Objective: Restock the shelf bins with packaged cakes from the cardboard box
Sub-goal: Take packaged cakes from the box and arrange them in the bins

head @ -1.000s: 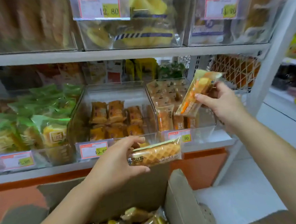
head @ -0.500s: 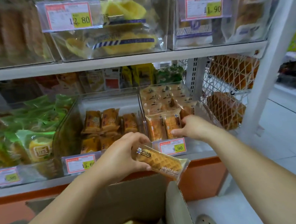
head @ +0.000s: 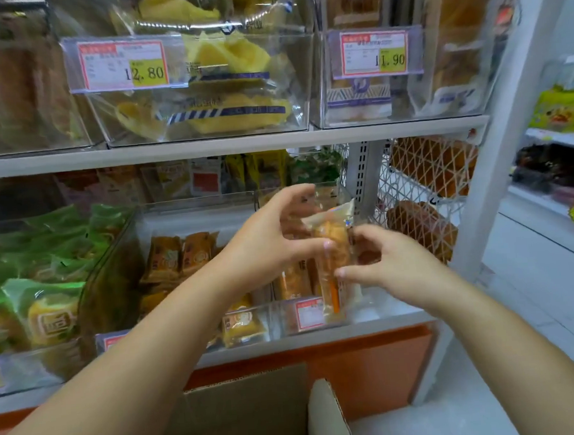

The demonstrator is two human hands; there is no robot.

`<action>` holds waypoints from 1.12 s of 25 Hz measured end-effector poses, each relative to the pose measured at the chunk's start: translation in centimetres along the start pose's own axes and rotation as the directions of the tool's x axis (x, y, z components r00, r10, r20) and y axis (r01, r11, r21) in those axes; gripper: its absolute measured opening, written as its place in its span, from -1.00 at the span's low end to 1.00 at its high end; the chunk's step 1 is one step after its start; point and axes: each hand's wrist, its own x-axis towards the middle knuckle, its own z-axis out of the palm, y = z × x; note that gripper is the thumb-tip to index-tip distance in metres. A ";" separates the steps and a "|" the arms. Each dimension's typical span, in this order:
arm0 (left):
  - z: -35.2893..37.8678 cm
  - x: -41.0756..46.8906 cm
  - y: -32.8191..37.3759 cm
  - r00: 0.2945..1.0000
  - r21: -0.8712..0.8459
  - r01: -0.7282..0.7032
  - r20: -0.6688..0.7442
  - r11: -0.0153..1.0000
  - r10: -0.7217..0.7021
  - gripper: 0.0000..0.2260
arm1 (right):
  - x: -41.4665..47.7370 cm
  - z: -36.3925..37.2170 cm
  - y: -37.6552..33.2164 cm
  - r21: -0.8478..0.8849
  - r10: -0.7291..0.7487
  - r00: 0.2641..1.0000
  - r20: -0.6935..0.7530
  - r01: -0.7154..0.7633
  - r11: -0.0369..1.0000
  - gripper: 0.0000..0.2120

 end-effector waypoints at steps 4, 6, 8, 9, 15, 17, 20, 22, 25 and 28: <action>2.7 3.4 -1.3 0.999 0.351 -0.016 -0.037 0.936 0.031 -0.56 | 1.8 -3.6 3.2 0.227 0.152 0.934 -0.324 -0.080 0.971 -0.66; 4.1 4.8 -2.5 0.996 0.563 -0.009 0.079 0.826 -0.043 -0.48 | 2.4 -3.3 4.0 0.158 0.176 0.935 -0.308 -0.132 0.979 -0.64; 4.9 5.7 -3.6 0.978 0.614 0.012 0.158 0.789 -0.138 -0.42 | 3.0 -2.4 4.4 -0.043 0.205 0.945 -0.255 -0.222 0.974 -0.50; 5.2 5.9 -4.0 0.973 0.622 0.017 0.170 0.783 -0.157 -0.42 | 3.4 -2.1 4.6 -0.159 0.237 0.946 -0.221 -0.274 0.948 -0.35; 4.2 5.7 -5.3 0.992 0.706 0.012 0.080 0.708 -0.096 -0.51 | 4.7 -1.2 4.3 -0.362 0.229 0.967 -0.112 -0.255 0.897 0.03; 4.0 5.5 -5.7 0.993 0.705 0.014 0.073 0.709 -0.091 -0.51 | 4.9 -0.9 4.4 -0.388 0.129 0.984 -0.121 -0.167 0.906 0.05; 4.2 4.8 -5.9 0.996 0.714 -0.002 0.060 0.700 -0.059 -0.49 | 5.3 -0.1 5.2 -0.550 0.133 0.987 -0.085 -0.158 0.820 -0.18; 4.2 4.6 -6.1 0.997 0.742 -0.019 0.062 0.670 -0.041 -0.48 | 5.4 0.6 5.6 -0.574 0.171 0.981 -0.096 -0.195 0.796 -0.24; 4.3 4.3 -6.3 0.996 0.782 -0.043 0.082 0.622 -0.034 -0.45 | 5.2 1.0 5.4 -0.581 0.200 0.976 -0.092 -0.215 0.785 -0.20; 3.2 1.3 -5.5 0.992 0.724 -0.121 0.063 0.679 0.109 -0.40 | 3.8 1.3 3.6 -0.602 0.100 0.985 -0.140 -0.165 0.781 -0.09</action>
